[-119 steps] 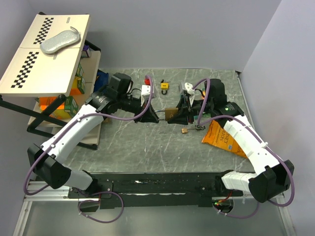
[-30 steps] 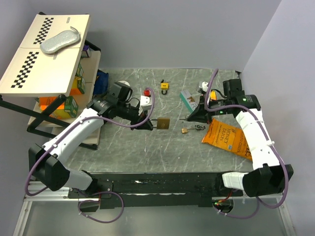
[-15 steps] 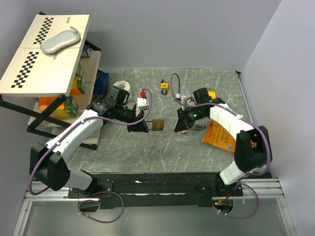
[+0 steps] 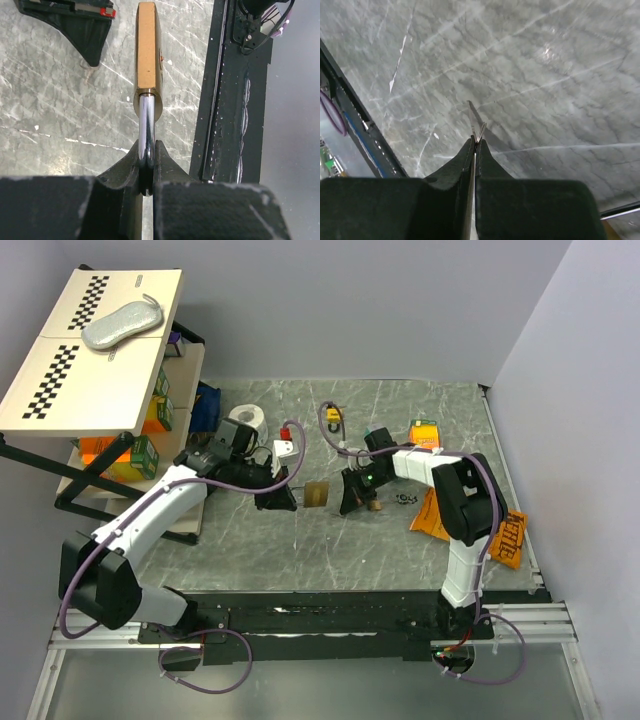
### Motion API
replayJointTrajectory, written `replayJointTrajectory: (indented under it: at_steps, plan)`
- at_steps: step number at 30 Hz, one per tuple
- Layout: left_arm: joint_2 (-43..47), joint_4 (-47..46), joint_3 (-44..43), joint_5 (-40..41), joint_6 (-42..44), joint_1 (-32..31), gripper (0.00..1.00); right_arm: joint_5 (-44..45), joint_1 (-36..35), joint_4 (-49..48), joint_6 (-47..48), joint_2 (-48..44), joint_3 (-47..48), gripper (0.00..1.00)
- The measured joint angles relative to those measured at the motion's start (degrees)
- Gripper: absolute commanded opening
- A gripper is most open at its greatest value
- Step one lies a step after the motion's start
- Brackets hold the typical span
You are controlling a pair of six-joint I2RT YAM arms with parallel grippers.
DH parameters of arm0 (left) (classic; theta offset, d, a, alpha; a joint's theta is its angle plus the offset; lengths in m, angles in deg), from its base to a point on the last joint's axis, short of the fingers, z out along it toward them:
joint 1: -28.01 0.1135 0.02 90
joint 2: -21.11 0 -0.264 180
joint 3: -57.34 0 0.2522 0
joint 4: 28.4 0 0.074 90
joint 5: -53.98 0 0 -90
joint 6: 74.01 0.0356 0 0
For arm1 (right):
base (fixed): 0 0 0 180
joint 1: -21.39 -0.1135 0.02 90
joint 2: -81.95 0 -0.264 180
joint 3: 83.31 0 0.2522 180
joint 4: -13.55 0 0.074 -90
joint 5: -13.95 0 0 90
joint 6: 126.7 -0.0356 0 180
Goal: Lock with the key
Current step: Place the key at the center of the board.
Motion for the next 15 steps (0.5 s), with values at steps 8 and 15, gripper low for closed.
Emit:
replayJointTrajectory:
  at_steps: [8, 15]
  plan:
    - [1.11, -0.13, 2.01, 0.22, 0.00, 0.17, 0.01, 2.27, -0.02, -1.14, -1.29, 1.92, 3.10, 0.54]
    - [1.11, 1.29, 2.05, 0.48, 1.84, 0.20, 0.01, 0.90, 0.28, 1.68, 0.00, 0.79, 4.02, 0.67]
